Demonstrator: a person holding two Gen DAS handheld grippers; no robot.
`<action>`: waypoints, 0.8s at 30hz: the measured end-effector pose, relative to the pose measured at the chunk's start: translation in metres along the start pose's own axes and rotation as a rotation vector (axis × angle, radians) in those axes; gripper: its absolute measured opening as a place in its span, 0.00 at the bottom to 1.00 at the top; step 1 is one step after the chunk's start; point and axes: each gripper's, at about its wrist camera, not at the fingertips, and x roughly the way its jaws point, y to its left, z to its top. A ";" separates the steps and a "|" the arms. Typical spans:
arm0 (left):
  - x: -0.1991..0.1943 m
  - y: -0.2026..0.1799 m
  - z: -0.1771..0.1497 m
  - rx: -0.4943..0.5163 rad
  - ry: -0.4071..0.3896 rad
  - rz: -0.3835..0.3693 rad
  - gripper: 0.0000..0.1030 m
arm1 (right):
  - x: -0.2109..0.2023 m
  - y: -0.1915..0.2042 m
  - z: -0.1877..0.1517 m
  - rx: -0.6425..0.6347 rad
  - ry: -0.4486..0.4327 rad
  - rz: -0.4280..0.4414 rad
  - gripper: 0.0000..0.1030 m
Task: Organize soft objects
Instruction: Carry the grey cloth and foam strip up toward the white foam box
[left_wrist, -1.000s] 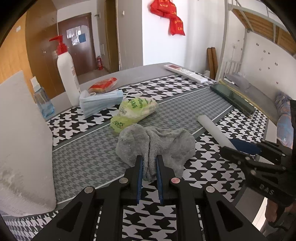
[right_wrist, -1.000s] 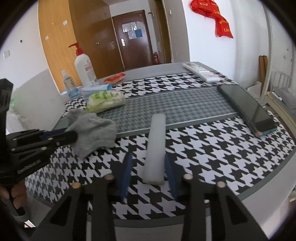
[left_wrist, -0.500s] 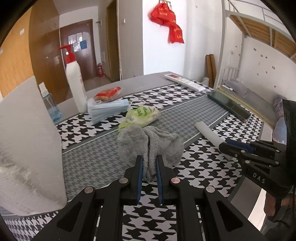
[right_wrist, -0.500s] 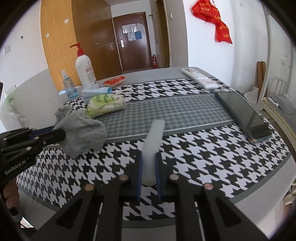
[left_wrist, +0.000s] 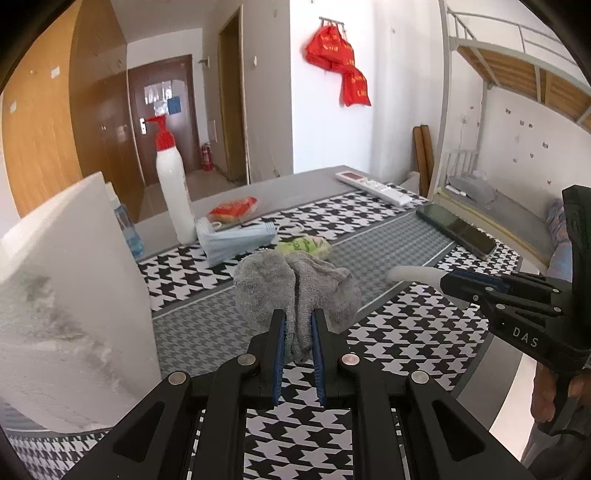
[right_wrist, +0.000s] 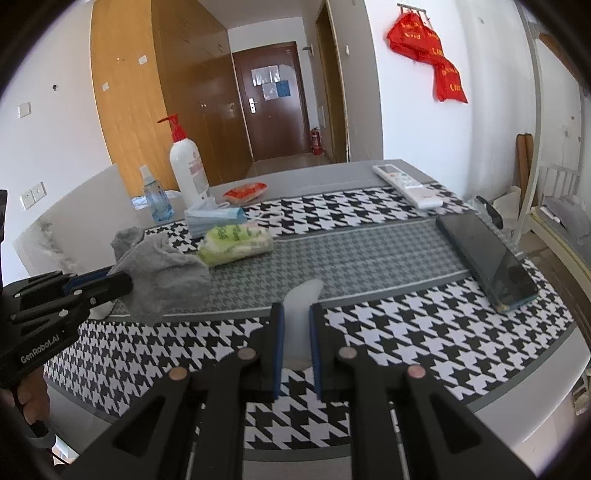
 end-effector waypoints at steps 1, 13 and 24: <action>-0.002 0.001 0.000 0.000 -0.005 0.000 0.14 | -0.001 0.001 0.002 -0.002 -0.005 0.000 0.16; -0.033 0.009 0.015 0.006 -0.093 0.020 0.14 | -0.021 0.017 0.021 -0.021 -0.075 0.015 0.16; -0.055 0.017 0.030 0.000 -0.164 0.060 0.14 | -0.038 0.036 0.042 -0.048 -0.137 0.044 0.11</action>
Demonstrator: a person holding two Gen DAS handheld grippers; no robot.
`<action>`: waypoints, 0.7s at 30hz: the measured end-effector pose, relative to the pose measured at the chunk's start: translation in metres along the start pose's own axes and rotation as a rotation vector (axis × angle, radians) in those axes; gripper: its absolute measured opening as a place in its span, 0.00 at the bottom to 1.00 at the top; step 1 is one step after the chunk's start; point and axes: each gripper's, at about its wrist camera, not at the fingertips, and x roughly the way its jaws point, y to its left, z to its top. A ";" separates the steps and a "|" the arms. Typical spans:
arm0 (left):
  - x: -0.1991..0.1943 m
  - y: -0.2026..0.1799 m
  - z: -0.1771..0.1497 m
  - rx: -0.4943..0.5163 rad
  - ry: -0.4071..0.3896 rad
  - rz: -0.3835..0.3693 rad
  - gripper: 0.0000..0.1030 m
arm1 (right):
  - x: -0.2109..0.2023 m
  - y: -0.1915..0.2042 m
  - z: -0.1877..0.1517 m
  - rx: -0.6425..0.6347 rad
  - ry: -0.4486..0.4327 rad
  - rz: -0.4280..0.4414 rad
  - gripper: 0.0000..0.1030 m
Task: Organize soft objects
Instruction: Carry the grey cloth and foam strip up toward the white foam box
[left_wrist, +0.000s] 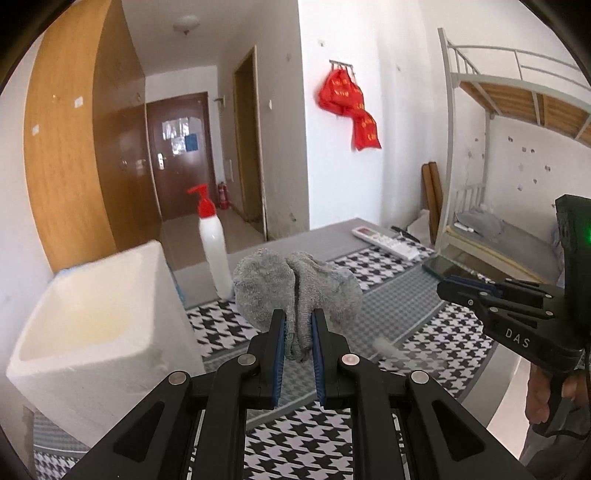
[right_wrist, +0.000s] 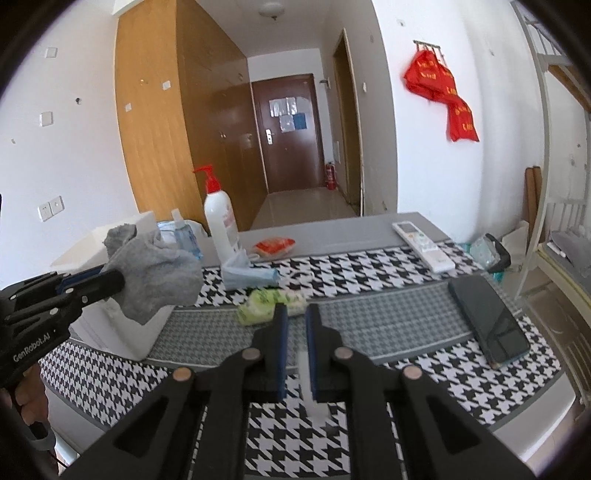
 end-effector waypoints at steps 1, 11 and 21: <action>0.000 0.001 0.001 -0.001 -0.007 0.007 0.14 | 0.000 0.002 0.001 -0.008 -0.002 0.003 0.11; -0.007 0.010 0.004 -0.016 -0.027 0.023 0.14 | 0.013 0.006 -0.015 -0.046 0.063 0.008 0.11; -0.018 0.018 0.018 -0.003 -0.073 0.067 0.14 | 0.026 -0.005 -0.032 -0.060 0.137 -0.013 0.16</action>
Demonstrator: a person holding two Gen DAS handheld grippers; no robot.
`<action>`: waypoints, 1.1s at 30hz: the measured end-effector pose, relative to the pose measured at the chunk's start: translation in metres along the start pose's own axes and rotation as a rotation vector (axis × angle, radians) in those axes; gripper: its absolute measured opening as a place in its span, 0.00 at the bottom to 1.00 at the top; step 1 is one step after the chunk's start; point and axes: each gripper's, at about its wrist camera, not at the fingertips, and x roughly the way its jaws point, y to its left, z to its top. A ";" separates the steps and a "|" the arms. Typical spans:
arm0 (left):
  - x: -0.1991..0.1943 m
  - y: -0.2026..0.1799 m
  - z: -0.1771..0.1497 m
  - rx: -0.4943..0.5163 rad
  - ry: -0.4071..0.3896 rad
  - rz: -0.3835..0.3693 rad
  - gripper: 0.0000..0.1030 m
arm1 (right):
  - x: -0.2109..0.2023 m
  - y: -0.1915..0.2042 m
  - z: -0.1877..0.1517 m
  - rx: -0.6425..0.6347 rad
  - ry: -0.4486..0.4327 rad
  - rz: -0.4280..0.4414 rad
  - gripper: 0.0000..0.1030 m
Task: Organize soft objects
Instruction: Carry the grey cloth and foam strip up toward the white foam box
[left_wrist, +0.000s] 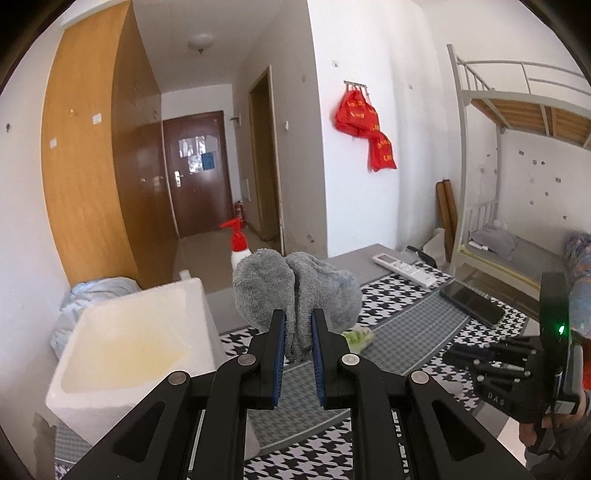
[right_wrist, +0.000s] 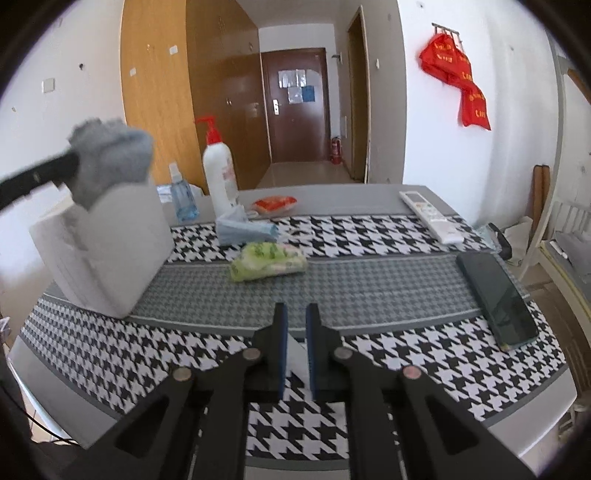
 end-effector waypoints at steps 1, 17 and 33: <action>-0.001 0.001 0.001 -0.001 -0.003 0.004 0.14 | 0.002 -0.001 -0.001 -0.001 0.006 -0.002 0.20; -0.014 0.024 0.016 -0.029 -0.036 0.074 0.14 | 0.019 -0.018 -0.029 -0.074 0.084 -0.007 0.45; -0.023 0.043 0.023 -0.092 -0.019 0.129 0.14 | 0.036 -0.019 -0.045 -0.155 0.132 0.112 0.45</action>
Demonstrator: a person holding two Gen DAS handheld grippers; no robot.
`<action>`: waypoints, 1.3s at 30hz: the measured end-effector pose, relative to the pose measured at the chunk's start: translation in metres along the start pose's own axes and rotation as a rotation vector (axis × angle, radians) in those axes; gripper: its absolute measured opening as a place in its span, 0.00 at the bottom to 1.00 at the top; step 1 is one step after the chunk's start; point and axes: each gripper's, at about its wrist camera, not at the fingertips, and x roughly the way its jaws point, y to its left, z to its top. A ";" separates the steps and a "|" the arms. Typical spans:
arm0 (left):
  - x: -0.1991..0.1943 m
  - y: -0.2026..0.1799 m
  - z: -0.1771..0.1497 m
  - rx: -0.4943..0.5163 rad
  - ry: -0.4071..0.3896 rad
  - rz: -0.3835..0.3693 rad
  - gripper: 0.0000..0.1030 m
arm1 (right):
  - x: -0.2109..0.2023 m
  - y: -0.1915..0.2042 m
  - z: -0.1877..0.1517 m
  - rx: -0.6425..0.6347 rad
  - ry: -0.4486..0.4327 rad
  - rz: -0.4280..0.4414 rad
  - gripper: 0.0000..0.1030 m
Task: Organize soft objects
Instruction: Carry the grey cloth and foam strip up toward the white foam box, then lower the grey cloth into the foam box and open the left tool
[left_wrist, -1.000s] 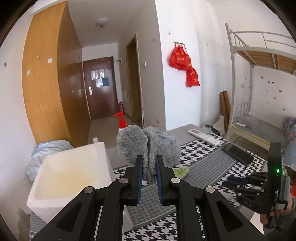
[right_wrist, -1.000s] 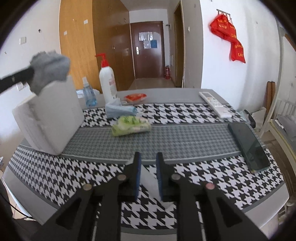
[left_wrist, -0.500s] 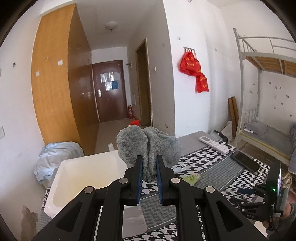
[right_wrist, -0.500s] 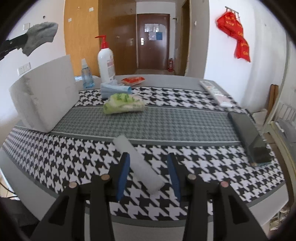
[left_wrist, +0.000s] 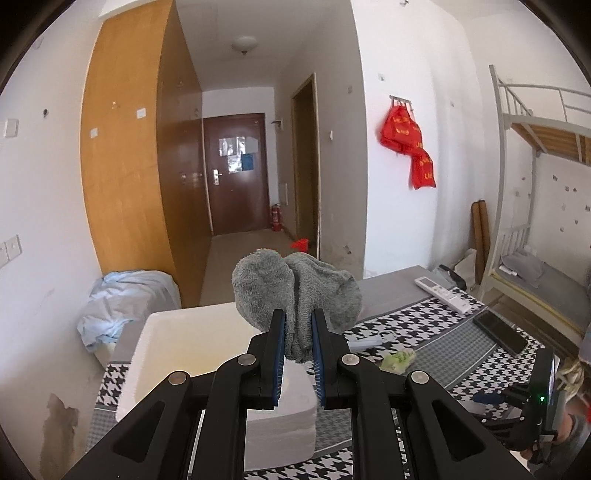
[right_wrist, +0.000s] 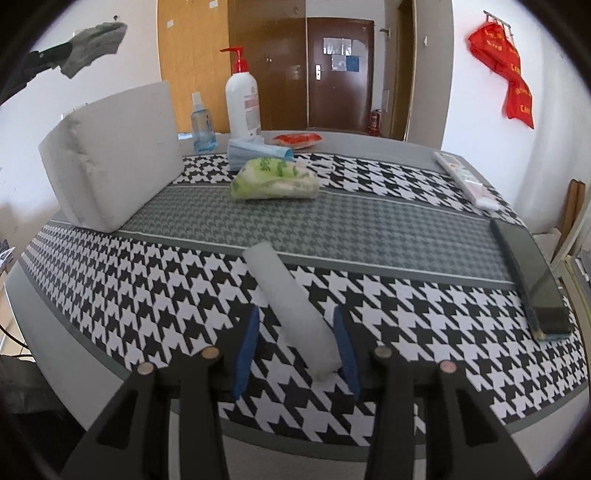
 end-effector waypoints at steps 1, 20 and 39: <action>0.000 0.002 0.000 -0.003 0.000 0.006 0.14 | 0.001 0.000 -0.001 -0.008 0.000 0.003 0.45; 0.004 0.031 0.002 -0.065 0.032 0.060 0.14 | 0.011 0.001 0.008 -0.135 0.030 0.051 0.20; 0.025 0.073 -0.012 -0.141 0.107 0.156 0.14 | -0.006 -0.005 0.022 0.011 -0.034 0.089 0.14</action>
